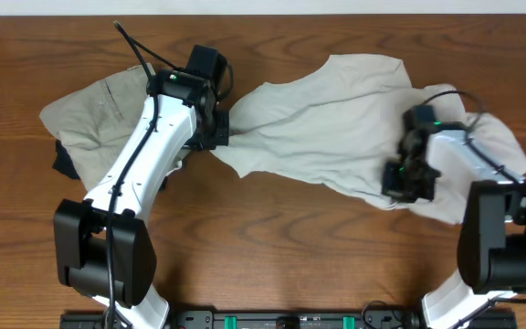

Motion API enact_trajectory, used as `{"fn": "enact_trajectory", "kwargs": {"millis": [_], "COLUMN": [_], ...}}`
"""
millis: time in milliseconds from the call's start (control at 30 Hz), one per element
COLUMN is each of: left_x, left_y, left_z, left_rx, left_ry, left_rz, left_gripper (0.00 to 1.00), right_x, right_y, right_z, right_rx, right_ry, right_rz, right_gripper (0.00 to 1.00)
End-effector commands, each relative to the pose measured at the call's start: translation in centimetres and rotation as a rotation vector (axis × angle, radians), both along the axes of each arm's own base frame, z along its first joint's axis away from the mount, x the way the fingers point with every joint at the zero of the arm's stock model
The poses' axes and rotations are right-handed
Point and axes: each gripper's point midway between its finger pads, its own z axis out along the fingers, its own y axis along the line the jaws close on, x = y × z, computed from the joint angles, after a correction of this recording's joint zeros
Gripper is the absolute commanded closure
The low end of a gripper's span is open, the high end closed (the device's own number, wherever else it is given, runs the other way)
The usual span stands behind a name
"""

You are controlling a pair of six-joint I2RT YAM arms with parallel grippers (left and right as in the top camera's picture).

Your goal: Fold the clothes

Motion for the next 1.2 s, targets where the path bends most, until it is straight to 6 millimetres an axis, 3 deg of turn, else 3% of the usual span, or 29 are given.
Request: {"fn": "enact_trajectory", "kwargs": {"millis": [0,133,233,333,433,533,633,767,867,1000,1100,1167], "left_x": [0.1,0.1,0.1,0.1,0.1,0.1,0.1,0.2,0.2,0.2,0.2,0.2], "left_y": [0.4,0.4,0.4,0.4,0.4,0.4,0.4,0.4,0.4,0.4,0.4,0.4], "left_z": [-0.1,-0.1,-0.1,-0.1,-0.1,-0.1,-0.1,0.0,0.0,0.0,0.0,0.0], "left_rx": [0.018,0.018,0.018,0.018,0.018,0.018,0.018,0.017,0.017,0.017,0.017,0.017], "left_ry": [0.003,0.003,0.003,0.003,0.003,0.003,0.002,-0.001,-0.001,-0.001,-0.001,-0.001], "left_rz": [-0.003,-0.003,-0.003,-0.003,-0.003,-0.003,-0.007,-0.006,-0.007,-0.006,-0.007,-0.007], "left_gripper": [0.93,0.93,0.93,0.93,0.93,0.93,0.93,0.92,0.92,0.92,0.92,0.92], "right_x": [-1.6,-0.4,1.1,2.1,2.1,1.3,0.7,-0.2,-1.1,-1.9,-2.2,-2.4], "right_y": [4.2,6.1,4.6,1.5,-2.2,-6.8,-10.0,-12.6,-13.5,-14.2,-14.1,-14.4], "right_z": [0.5,3.8,6.4,8.5,8.9,8.0,7.0,5.1,3.3,1.1,-0.4,-1.2], "right_rx": [0.117,0.129,0.029,-0.05,-0.071,-0.107,-0.106,-0.114,-0.111,-0.124,-0.122,-0.138], "right_ry": [0.002,-0.153,-0.279,-0.363,-0.366,-0.318,-0.287,-0.228,-0.161,-0.086,-0.043,-0.023], "right_rz": [0.159,0.329,0.262,0.076,-0.072,-0.269,-0.405,-0.503,-0.547,-0.598,-0.608,-0.621], "right_gripper": [0.99,0.98,0.97,0.67,0.51,0.36,0.34,0.36,0.23,0.24,0.34,0.48]}}
